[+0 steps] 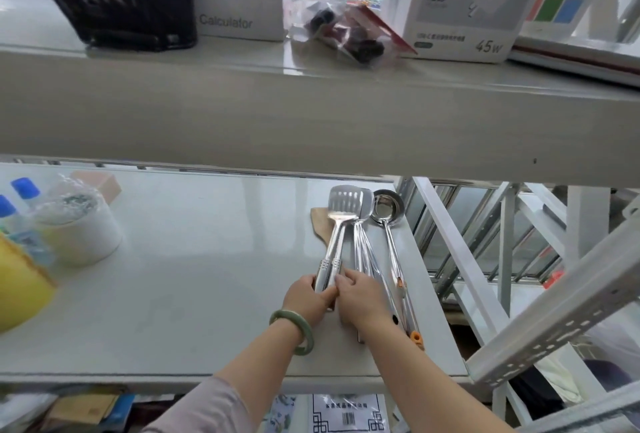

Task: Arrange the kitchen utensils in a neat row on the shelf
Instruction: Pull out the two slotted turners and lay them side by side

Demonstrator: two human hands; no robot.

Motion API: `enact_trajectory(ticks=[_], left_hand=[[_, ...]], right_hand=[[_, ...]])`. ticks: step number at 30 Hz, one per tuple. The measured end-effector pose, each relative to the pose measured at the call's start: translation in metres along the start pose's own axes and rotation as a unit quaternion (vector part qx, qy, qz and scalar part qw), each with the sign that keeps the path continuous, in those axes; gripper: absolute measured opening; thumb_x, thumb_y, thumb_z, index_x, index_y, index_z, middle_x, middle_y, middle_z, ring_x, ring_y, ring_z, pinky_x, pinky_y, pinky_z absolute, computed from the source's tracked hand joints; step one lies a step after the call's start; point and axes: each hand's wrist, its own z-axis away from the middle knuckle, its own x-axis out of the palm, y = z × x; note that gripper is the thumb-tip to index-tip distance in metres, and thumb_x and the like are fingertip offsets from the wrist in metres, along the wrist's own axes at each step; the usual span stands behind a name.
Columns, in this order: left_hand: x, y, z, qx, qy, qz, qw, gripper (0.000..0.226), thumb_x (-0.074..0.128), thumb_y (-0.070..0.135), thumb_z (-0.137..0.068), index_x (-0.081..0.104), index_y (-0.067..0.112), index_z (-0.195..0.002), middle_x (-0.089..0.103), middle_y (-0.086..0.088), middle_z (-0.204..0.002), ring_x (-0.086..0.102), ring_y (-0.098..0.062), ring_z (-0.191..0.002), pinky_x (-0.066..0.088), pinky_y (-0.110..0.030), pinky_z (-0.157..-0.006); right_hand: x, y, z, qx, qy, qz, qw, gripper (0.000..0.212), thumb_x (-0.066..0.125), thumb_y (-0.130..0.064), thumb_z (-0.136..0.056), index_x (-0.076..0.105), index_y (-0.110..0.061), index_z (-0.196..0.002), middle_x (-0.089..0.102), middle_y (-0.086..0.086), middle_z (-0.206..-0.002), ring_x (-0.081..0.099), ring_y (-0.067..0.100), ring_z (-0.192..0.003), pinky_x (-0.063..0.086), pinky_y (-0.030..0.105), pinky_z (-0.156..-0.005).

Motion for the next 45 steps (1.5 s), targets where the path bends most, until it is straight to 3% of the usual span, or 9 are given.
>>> enact_trajectory(ticks=[4, 7, 14, 18, 22, 25, 29, 37, 45], left_hand=[[-0.017, -0.004, 0.007, 0.03, -0.005, -0.008, 1.0, 0.014, 0.058, 0.029, -0.089, 0.056, 0.023, -0.076, 0.059, 0.009, -0.06, 0.055, 0.001, -0.05, 0.047, -0.011, -0.055], [-0.033, -0.01, 0.008, 0.032, -0.001, 0.005, 0.999, 0.027, 0.049, 0.029, -0.094, 0.051, 0.025, -0.067, 0.056, 0.007, -0.06, 0.052, -0.01, -0.055, 0.046, -0.031, -0.065], [-0.093, -0.024, 0.021, 0.027, 0.054, 0.116, 0.991, 0.019, 0.042, 0.017, -0.097, 0.06, 0.01, -0.101, 0.058, 0.0, -0.07, 0.055, -0.004, -0.054, 0.048, -0.013, -0.053], [-0.133, -0.043, 0.025, 0.023, 0.134, 0.049, 0.99, 0.018, 0.04, 0.018, -0.097, 0.058, 0.014, -0.101, 0.06, -0.006, -0.083, 0.055, -0.021, -0.075, 0.045, -0.028, -0.064], [-0.177, -0.072, 0.026, -0.009, 0.201, -0.001, 0.98, 0.03, 0.041, 0.019, -0.097, 0.058, 0.001, -0.112, 0.061, -0.014, -0.092, 0.051, -0.023, -0.08, 0.039, -0.029, -0.071], [-0.208, -0.091, 0.026, -0.033, 0.226, -0.045, 0.973, 0.035, 0.041, 0.022, -0.096, 0.056, 0.001, -0.12, 0.063, -0.021, -0.109, 0.057, -0.032, -0.094, 0.045, -0.036, -0.083], [-0.239, -0.109, 0.029, -0.065, 0.235, -0.076, 0.967, 0.037, 0.039, 0.023, -0.096, 0.054, 0.003, -0.123, 0.061, -0.02, -0.114, 0.057, -0.034, -0.102, 0.045, -0.039, -0.088], [-0.265, -0.123, 0.021, -0.097, 0.236, -0.173, 0.951, 0.038, 0.037, 0.019, -0.096, 0.051, 0.001, -0.126, 0.054, -0.021, -0.123, 0.05, -0.034, -0.113, 0.039, -0.039, -0.099], [-0.271, -0.134, 0.01, -0.112, 0.217, -0.281, 0.928, 0.042, 0.037, 0.017, -0.096, 0.038, 0.009, -0.138, 0.041, -0.019, -0.131, 0.044, -0.033, -0.12, 0.034, -0.036, -0.107]], right_hand=[[0.018, -0.003, -0.004, 0.06, -0.028, -0.19, 0.98, 0.026, 0.053, -0.012, -0.093, 0.07, -0.012, -0.072, 0.057, -0.009, -0.04, 0.048, -0.002, -0.036, 0.037, 0.013, -0.037], [0.034, -0.013, -0.004, 0.083, -0.029, -0.255, 0.963, 0.014, 0.062, -0.013, -0.088, 0.07, -0.004, -0.094, 0.058, -0.001, -0.058, 0.045, -0.001, -0.037, 0.034, 0.01, -0.037], [0.085, -0.049, 0.004, 0.078, -0.082, -0.309, 0.944, 0.011, 0.065, -0.008, -0.085, 0.071, -0.013, -0.092, 0.06, 0.0, -0.058, 0.043, 0.007, -0.043, 0.033, 0.017, -0.043], [0.119, -0.074, 0.01, 0.066, -0.098, -0.276, 0.954, 0.012, 0.061, -0.001, -0.086, 0.066, -0.005, -0.096, 0.061, 0.005, -0.063, 0.052, 0.002, -0.037, 0.04, 0.013, -0.04], [0.159, -0.09, 0.014, 0.058, -0.101, -0.22, 0.969, 0.024, 0.064, -0.003, -0.084, 0.065, 0.0, -0.107, 0.064, 0.009, -0.073, 0.059, 0.02, -0.063, 0.052, 0.032, -0.066], [0.186, -0.102, 0.017, 0.059, -0.109, -0.199, 0.972, 0.018, 0.063, -0.001, -0.084, 0.065, -0.004, -0.102, 0.06, 0.004, -0.065, 0.056, 0.016, -0.054, 0.049, 0.024, -0.056], [0.218, -0.118, 0.023, 0.072, -0.126, -0.199, 0.969, 0.017, 0.061, 0.0, -0.085, 0.066, 0.002, -0.101, 0.059, 0.003, -0.063, 0.055, 0.015, -0.052, 0.048, 0.022, -0.051], [0.256, -0.129, 0.023, 0.038, -0.094, -0.078, 0.992, 0.011, 0.059, -0.012, -0.081, 0.068, -0.012, -0.075, 0.066, 0.009, -0.066, 0.063, 0.026, -0.061, 0.055, 0.036, -0.074], [0.262, -0.128, 0.022, -0.023, -0.073, 0.09, 0.993, 0.022, 0.059, -0.021, -0.079, 0.066, -0.008, -0.095, 0.065, 0.017, -0.103, 0.06, 0.029, -0.091, 0.044, 0.026, -0.075]])
